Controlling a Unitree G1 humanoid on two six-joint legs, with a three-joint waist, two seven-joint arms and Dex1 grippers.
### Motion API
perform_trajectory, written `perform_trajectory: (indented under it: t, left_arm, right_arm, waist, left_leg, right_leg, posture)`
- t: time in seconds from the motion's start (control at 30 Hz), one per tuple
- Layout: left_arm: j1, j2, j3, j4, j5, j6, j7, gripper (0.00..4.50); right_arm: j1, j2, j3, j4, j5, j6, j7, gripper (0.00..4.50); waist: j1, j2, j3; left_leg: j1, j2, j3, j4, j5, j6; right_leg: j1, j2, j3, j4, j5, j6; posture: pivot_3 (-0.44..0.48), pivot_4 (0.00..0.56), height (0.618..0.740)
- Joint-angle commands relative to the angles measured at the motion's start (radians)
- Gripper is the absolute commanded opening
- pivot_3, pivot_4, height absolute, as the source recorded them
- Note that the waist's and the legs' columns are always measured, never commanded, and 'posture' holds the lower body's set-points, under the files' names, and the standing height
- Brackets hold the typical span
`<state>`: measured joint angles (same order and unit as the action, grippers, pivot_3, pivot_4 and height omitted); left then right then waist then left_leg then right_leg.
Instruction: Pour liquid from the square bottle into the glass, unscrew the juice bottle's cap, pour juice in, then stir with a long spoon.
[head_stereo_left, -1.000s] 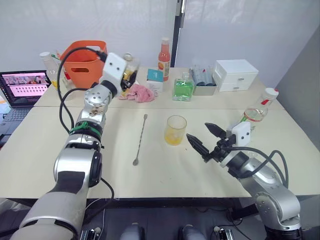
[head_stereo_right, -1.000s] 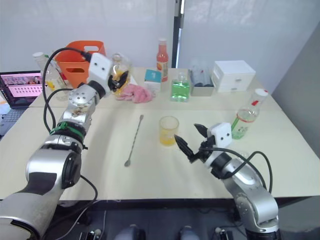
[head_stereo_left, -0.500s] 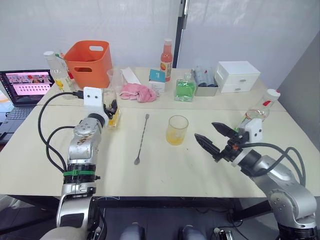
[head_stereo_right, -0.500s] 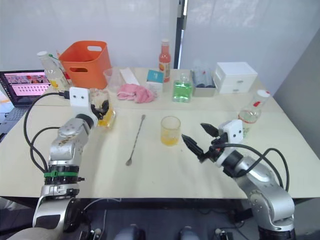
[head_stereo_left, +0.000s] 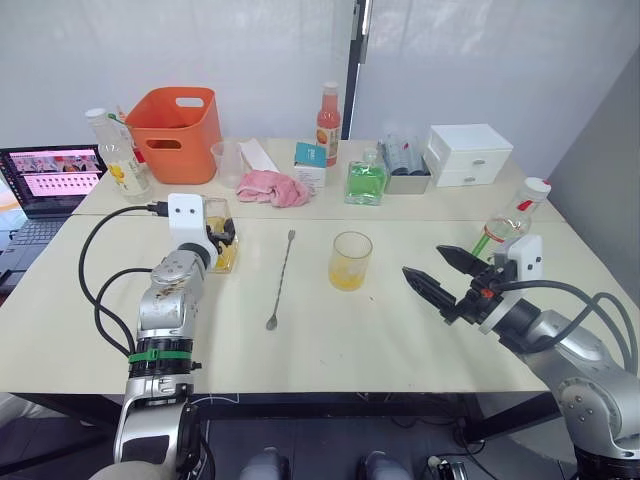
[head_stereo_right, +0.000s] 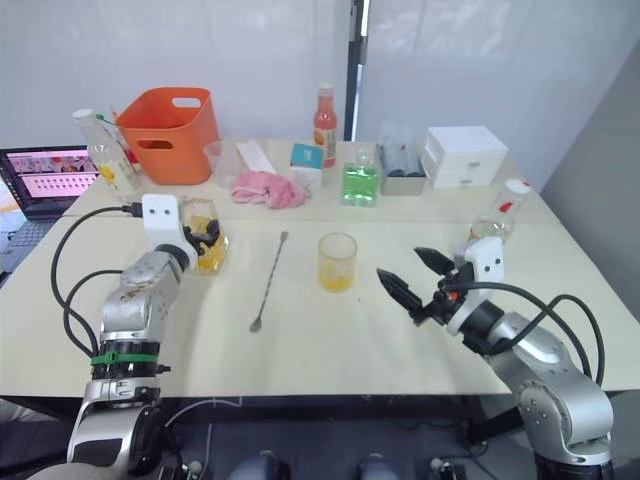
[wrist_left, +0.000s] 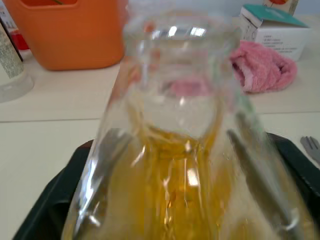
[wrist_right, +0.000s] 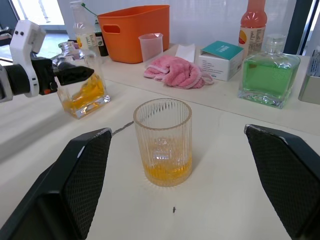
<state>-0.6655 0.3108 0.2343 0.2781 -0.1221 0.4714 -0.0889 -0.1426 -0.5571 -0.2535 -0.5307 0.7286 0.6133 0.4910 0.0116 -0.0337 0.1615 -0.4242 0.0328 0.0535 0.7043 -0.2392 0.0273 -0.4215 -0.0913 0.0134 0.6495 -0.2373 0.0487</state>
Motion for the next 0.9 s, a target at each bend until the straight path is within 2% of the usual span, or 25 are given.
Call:
perform_trajectory:
  t: [0.03, 0.17, 0.37, 0.5, 0.57, 0.67, 0.73, 0.83, 0.9]
  left_arm:
    - [-0.025, 0.004, 0.000, -0.009, 0.005, -0.058, 0.010, 4.47]
    - [-0.031, 0.012, -0.008, 0.000, 0.011, -0.089, 0.006, 4.47]
    - [0.009, 0.023, 0.024, -0.193, -0.065, -0.041, -0.045, 4.47]
    - [0.074, 0.096, 0.056, -0.456, -0.132, 0.130, -0.086, 4.47]
    - [0.088, 0.112, 0.070, -0.519, -0.158, 0.186, -0.085, 4.47]
    - [0.150, 0.180, 0.148, -0.610, -0.282, 0.281, -0.181, 4.47]
    - [0.166, 0.199, 0.168, -0.631, -0.323, 0.309, -0.201, 4.47]
    - [0.326, 0.308, 0.266, -0.620, -0.425, 0.279, -0.423, 4.47]
    - [0.433, 0.377, 0.329, -0.552, -0.475, 0.245, -0.577, 4.47]
  right_arm:
    - [-0.034, -0.016, -0.031, -0.008, 0.009, -0.011, -0.001, 4.50]
    - [-0.046, -0.019, -0.028, 0.007, 0.004, -0.013, 0.001, 4.50]
    - [-0.061, -0.056, -0.063, 0.041, 0.007, -0.019, 0.021, 4.50]
    - [-0.037, -0.096, -0.117, 0.072, 0.000, -0.027, 0.050, 4.50]
    - [-0.030, -0.108, -0.133, 0.084, -0.002, -0.032, 0.061, 4.50]
    - [-0.003, -0.136, -0.198, 0.133, -0.012, -0.050, 0.082, 4.50]
    - [0.003, -0.141, -0.211, 0.144, -0.013, -0.057, 0.088, 4.50]
    - [0.057, -0.154, -0.278, 0.219, -0.038, -0.104, 0.131, 4.50]
    - [0.094, -0.162, -0.314, 0.254, -0.046, -0.123, 0.151, 4.50]
  waist:
    - [0.001, 0.000, 0.000]
    - [0.002, 0.000, 0.000]
    - [0.001, 0.000, 0.000]
    - [-0.004, 0.000, 0.000]
    - [-0.004, 0.000, 0.000]
    - [-0.003, 0.000, 0.000]
    - [-0.002, 0.000, 0.000]
    - [-0.003, 0.001, 0.000]
    - [-0.005, 0.001, 0.000]
  left_leg:
    - [0.000, 0.000, 0.000, 0.000, 0.000, 0.000]
    - [0.000, 0.000, 0.000, 0.000, 0.000, 0.000]
    - [-0.001, 0.000, -0.001, 0.000, 0.000, 0.000]
    - [0.000, 0.000, -0.001, -0.002, 0.000, 0.000]
    - [0.000, 0.001, -0.001, -0.003, 0.000, 0.000]
    - [0.001, 0.001, -0.001, -0.003, 0.000, 0.000]
    - [0.001, 0.001, -0.001, -0.003, 0.000, 0.000]
    - [0.002, 0.001, 0.000, -0.003, 0.000, 0.000]
    - [0.003, 0.001, 0.002, -0.007, 0.000, 0.000]
  right_leg:
    - [0.000, 0.000, 0.000, 0.000, 0.000, 0.000]
    - [0.000, 0.000, 0.000, 0.000, 0.000, 0.000]
    - [0.000, 0.000, 0.000, -0.001, 0.000, 0.000]
    - [-0.001, 0.000, 0.001, -0.001, 0.000, 0.000]
    - [-0.001, 0.000, 0.001, -0.001, 0.000, 0.000]
    - [0.000, 0.000, 0.001, -0.001, 0.000, 0.000]
    - [0.000, 0.000, 0.002, -0.002, 0.000, 0.000]
    - [0.000, 0.000, 0.002, -0.002, 0.000, 0.000]
    - [-0.001, 0.000, 0.002, -0.003, -0.001, -0.001]
  posture:
    - [0.000, 0.150, 0.715]
    - [0.000, 0.150, 0.715]
    - [0.000, 0.150, 0.715]
    - [0.000, 0.150, 0.715]
    - [0.000, 0.150, 0.715]
    - [0.000, 0.150, 0.715]
    - [0.000, 0.150, 0.715]
    - [0.000, 0.150, 0.715]
    - [0.000, 0.150, 0.715]
